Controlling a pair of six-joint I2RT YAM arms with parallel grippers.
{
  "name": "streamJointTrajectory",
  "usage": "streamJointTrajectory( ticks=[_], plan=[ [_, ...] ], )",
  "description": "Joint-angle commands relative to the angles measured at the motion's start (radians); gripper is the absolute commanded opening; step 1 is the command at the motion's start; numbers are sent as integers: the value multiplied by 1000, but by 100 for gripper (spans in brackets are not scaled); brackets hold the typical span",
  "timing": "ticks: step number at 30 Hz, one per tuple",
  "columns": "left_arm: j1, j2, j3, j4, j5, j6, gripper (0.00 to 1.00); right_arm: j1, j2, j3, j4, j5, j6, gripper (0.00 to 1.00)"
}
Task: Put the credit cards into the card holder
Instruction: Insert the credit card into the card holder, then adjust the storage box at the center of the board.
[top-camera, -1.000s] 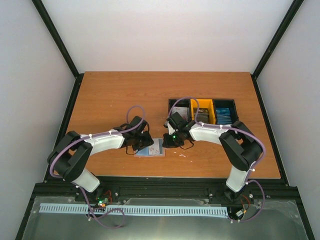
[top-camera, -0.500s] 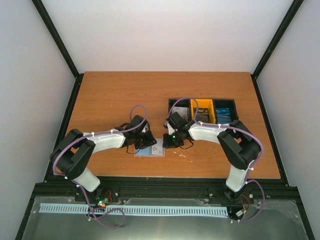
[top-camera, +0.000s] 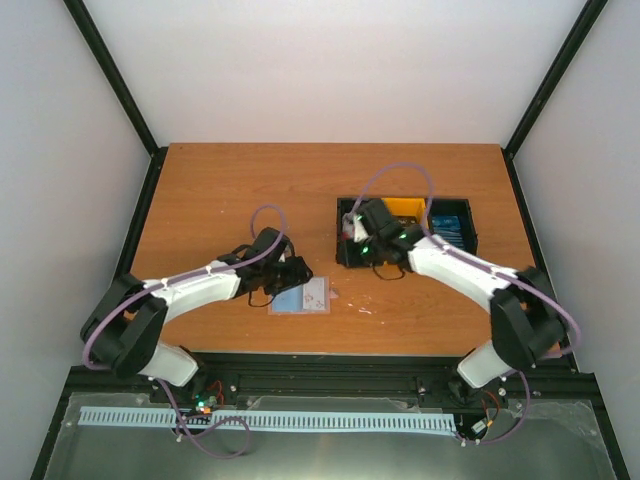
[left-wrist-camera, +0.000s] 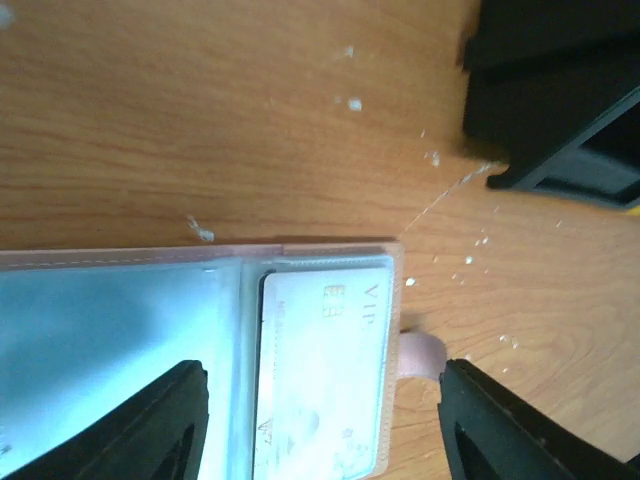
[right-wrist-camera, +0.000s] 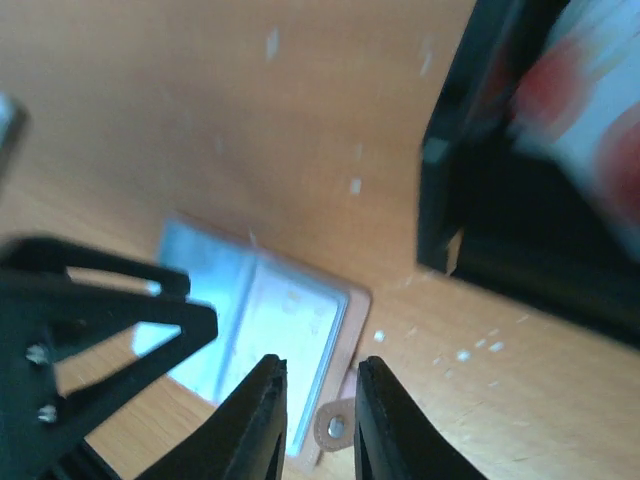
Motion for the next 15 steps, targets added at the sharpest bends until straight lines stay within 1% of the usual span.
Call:
streamJointTrajectory(
  ticks=[1, 5, 9, 12, 15],
  plan=[
    [10, -85, 56, -76, -106, 25, 68, -99, -147, 57, -74, 80, -50, 23],
    [40, -105, 102, -146, -153, 60, 74, -210, -215, 92, -141, 116, -87, 29],
    [81, -105, 144, -166, -157, 157, 79, -297, -241, 147, -205, 233, -126, 42],
    [138, -98, 164, -147, -106, 232, 81, -370, -230, 176, -227, 312, -139, 51],
    [205, -98, 182, -132, -29, 285, 81, -467, -186, 221, -276, 303, -133, 54]
  ],
)
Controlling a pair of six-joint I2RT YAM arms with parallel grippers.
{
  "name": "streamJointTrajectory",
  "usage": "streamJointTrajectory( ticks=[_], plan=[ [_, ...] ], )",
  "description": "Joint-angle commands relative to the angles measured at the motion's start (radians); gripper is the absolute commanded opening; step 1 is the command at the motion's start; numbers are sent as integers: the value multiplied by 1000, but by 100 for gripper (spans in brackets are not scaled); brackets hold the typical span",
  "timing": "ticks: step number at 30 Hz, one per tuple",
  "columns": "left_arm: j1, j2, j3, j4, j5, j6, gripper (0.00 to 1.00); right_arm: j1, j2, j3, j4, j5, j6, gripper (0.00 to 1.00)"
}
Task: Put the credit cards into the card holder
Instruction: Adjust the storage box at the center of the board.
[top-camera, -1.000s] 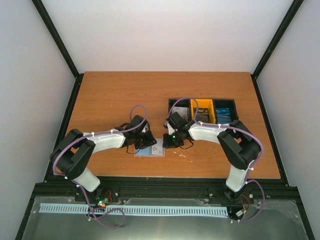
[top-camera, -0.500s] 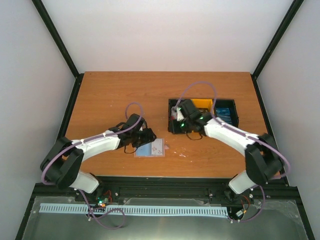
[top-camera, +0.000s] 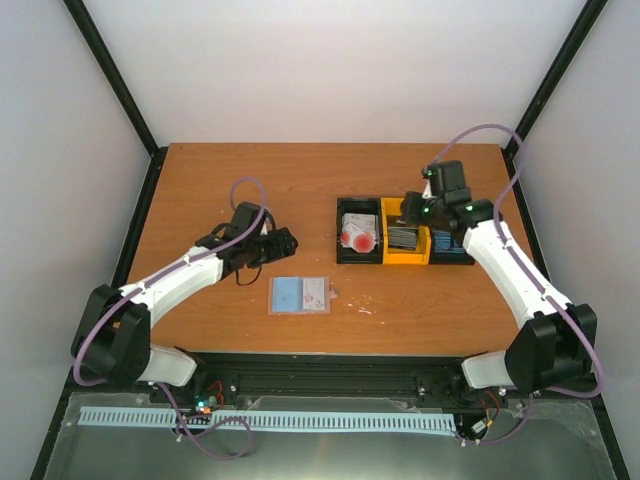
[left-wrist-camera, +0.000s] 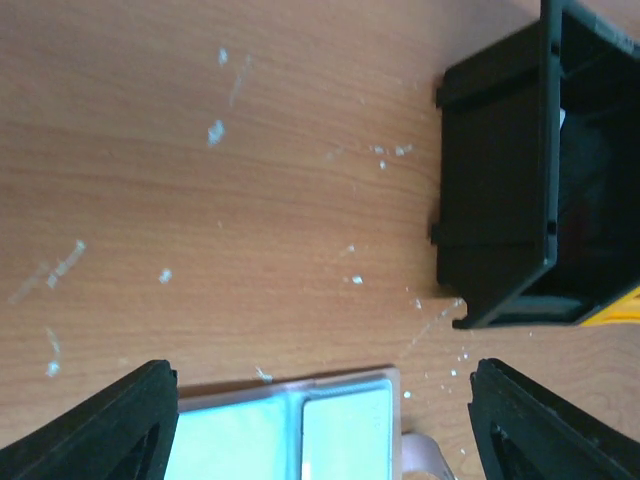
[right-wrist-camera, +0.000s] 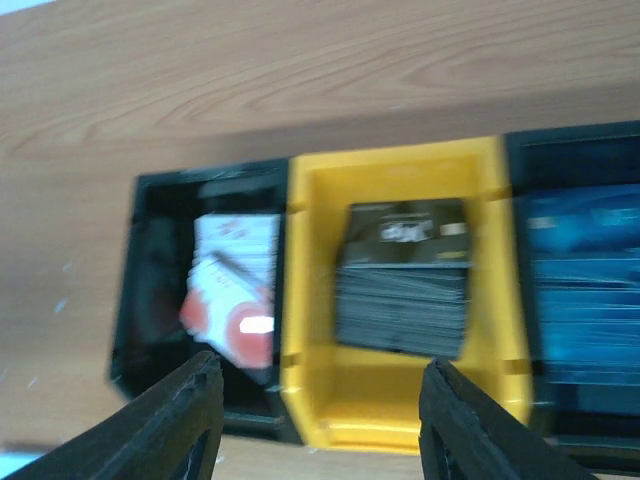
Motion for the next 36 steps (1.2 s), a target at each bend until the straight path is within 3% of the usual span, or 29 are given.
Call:
streamJointTrajectory(
  ticks=[1, 10, 16, 20, 24, 28, 32, 36],
  plan=[
    [80, -14, 54, 8, 89, 138, 81, -126, 56, 74, -99, 70, -20, 54],
    [136, -25, 39, 47, 146, 205, 82, -322, 202, 104, -137, 45, 161, 52],
    [142, 53, 106, 30, 134, 255, 83, -331, 281, 24, -47, 39, 442, 41],
    [145, 122, 193, -22, 93, 285, 82, -331, 349, 29, 15, 82, 512, 39],
    [152, 148, 235, -29, 71, 332, 83, -327, 419, 105, 43, 60, 409, 36],
    [165, 182, 270, -44, 78, 339, 82, -305, 404, 154, 117, -6, 142, 40],
    [168, 216, 294, -31, 140, 374, 81, -314, 433, 225, 52, 174, 14, 45],
    [168, 242, 303, 7, 238, 395, 77, -344, 524, 372, 28, 121, -100, 50]
  ],
)
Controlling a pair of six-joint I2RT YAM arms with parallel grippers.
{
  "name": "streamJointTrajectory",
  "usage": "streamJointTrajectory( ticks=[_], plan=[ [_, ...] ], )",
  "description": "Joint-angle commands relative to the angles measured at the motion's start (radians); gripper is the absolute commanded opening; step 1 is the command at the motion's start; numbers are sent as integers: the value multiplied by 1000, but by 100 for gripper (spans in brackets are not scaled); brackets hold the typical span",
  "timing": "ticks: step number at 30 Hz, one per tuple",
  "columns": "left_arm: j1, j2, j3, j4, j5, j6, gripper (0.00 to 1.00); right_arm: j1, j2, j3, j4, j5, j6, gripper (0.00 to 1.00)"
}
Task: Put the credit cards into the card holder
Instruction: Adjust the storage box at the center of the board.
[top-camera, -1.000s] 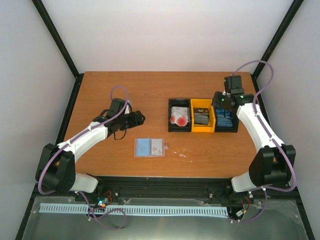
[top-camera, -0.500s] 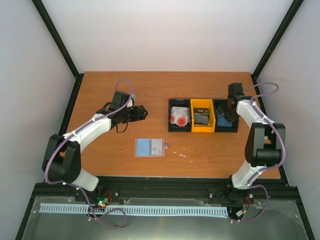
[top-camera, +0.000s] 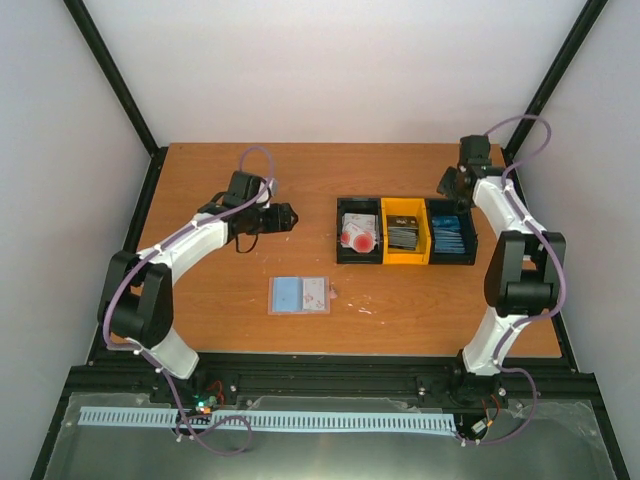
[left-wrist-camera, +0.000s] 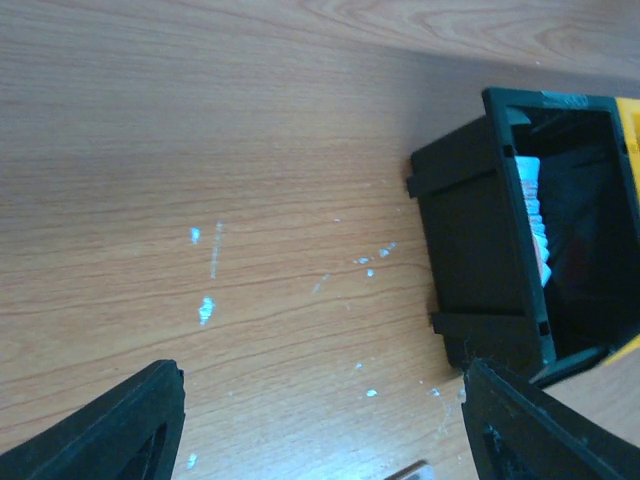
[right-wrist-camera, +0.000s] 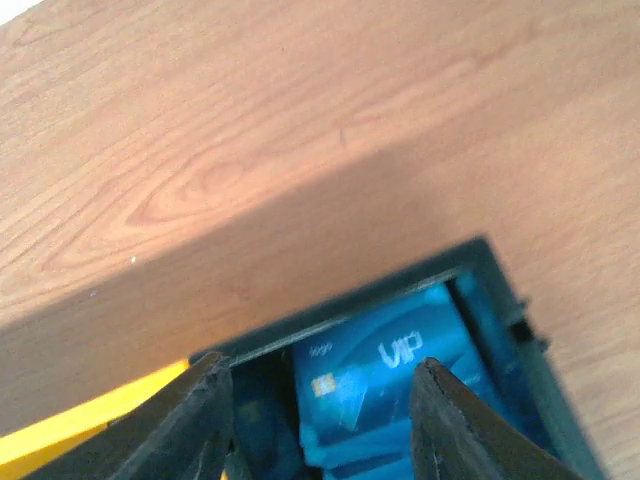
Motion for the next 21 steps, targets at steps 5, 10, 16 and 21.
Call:
streamJointTrajectory(
  ticks=[5, 10, 16, 21],
  plan=[
    [6, 33, 46, 29, 139, 67, 73, -27, 466, 619, -317, 40, -282, 48],
    [-18, 11, 17, 41, 210, 119, 68, -29, 593, 815, -406, 64, -301, 47],
    [-162, 27, -29, 74, 142, 194, 50, -29, 551, 741, -412, 66, -299, 47],
    [-230, 71, -50, 126, 166, 220, 42, -29, 503, 617, -439, 28, -344, 47]
  ],
)
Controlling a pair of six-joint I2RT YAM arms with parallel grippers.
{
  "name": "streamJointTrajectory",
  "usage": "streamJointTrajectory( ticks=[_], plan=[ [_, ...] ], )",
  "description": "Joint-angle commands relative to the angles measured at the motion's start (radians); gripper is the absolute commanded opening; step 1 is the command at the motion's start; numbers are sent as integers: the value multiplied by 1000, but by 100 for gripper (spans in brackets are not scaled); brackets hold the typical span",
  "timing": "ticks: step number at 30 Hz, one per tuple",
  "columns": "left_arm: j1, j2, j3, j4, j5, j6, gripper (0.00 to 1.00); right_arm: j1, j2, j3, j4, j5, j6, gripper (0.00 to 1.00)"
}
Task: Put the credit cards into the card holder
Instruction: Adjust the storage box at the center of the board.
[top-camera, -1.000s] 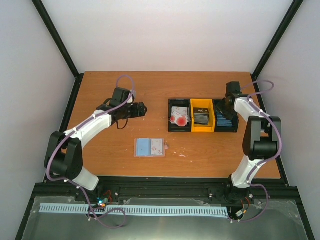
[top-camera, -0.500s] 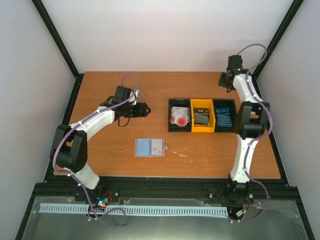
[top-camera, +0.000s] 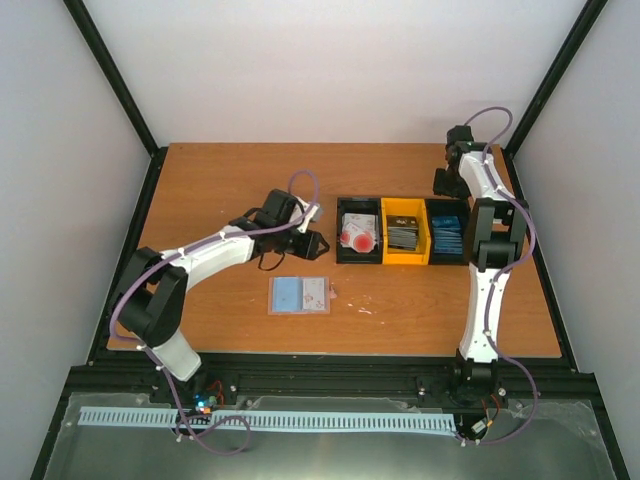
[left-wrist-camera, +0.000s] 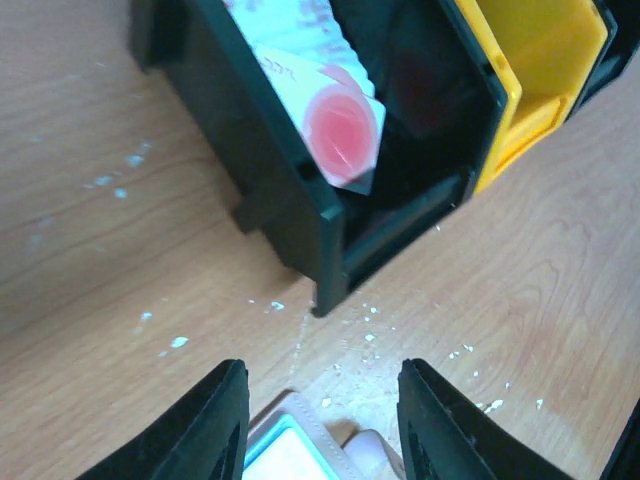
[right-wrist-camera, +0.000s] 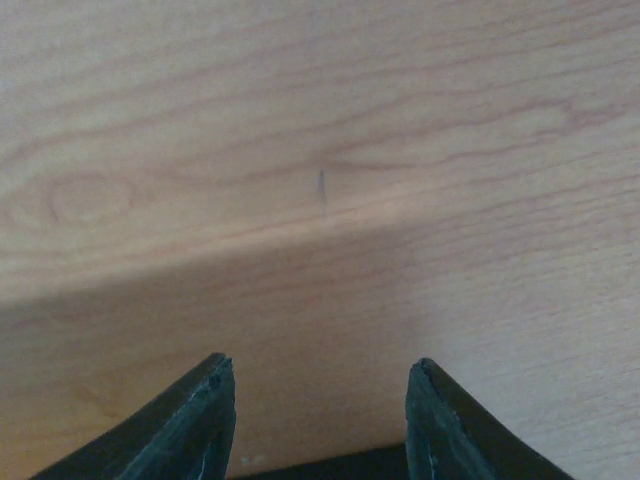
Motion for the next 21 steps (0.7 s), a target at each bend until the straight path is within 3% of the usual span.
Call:
streamJointTrajectory(
  ticks=[1, 7, 14, 21],
  plan=[
    [-55, 42, -14, 72, 6, 63, 42, -1, -91, -141, -37, -19, -51, 47],
    [-143, 94, -57, 129, -37, 70, 35, -1, -213, -336, 10, -46, 6, 47],
    [-156, 174, -49, 199, -126, 6, 29, 0, -402, -575, 72, -72, 78, 47],
    [-154, 273, 13, 216, -214, -59, 27, 0, -557, -667, 86, -47, 103, 47]
  ],
)
